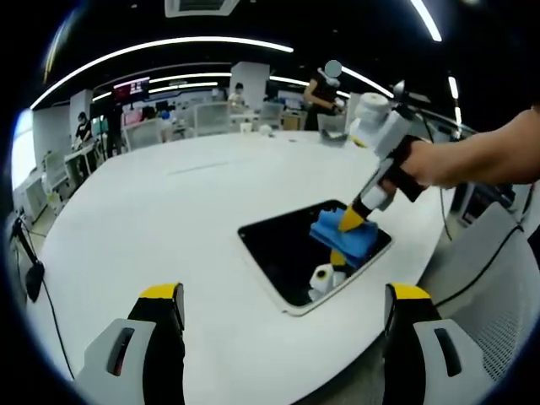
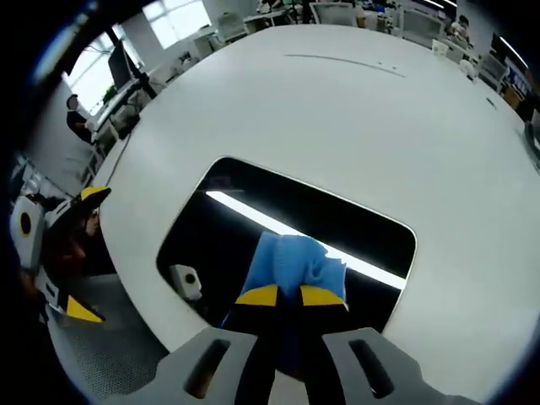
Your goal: Wipe the mirror surface with the cleaning cloth until all visible marks leave the cleaned area.
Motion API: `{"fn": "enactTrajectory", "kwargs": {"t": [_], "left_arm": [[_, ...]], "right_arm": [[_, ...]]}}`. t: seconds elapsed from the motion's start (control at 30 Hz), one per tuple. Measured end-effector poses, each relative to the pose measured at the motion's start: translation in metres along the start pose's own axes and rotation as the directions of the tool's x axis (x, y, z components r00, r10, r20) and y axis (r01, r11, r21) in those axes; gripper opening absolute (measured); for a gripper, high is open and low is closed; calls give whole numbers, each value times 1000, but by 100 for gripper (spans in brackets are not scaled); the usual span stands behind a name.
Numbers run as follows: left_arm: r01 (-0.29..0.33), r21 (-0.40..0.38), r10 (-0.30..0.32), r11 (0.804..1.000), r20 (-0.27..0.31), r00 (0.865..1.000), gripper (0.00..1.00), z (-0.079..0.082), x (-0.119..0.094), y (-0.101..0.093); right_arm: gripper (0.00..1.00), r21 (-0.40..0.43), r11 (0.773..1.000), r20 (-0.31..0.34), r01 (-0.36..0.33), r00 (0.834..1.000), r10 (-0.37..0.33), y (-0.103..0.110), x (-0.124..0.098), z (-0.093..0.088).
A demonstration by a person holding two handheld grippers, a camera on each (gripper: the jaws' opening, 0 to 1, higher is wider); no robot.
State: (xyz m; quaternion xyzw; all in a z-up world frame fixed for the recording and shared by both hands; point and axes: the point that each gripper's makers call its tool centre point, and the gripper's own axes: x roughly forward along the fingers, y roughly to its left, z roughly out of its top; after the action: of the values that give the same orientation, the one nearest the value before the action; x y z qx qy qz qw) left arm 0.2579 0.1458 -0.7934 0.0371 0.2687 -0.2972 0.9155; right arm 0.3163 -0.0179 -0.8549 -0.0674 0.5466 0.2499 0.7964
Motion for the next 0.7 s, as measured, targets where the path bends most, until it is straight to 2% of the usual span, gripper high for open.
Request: {"fn": "enactTrajectory", "kwargs": {"t": [0.3,0.5,0.7], "left_arm": [[10,-34,-9,999,12,1000,99,1,0,-1],[-1,-64,1,998,-1,1000,99,-2,0,2],[1,-53,-1,999,-2,1000,99,-2,1,1]], "right_arm": [[2,9,1000,-10,-14,1000,14,8,-5,-15],[2,15,1000,-12,-20,1000,20,13,-8,-24],[2,23,999,-33,-45,998,46,18,-11,-32]]}}
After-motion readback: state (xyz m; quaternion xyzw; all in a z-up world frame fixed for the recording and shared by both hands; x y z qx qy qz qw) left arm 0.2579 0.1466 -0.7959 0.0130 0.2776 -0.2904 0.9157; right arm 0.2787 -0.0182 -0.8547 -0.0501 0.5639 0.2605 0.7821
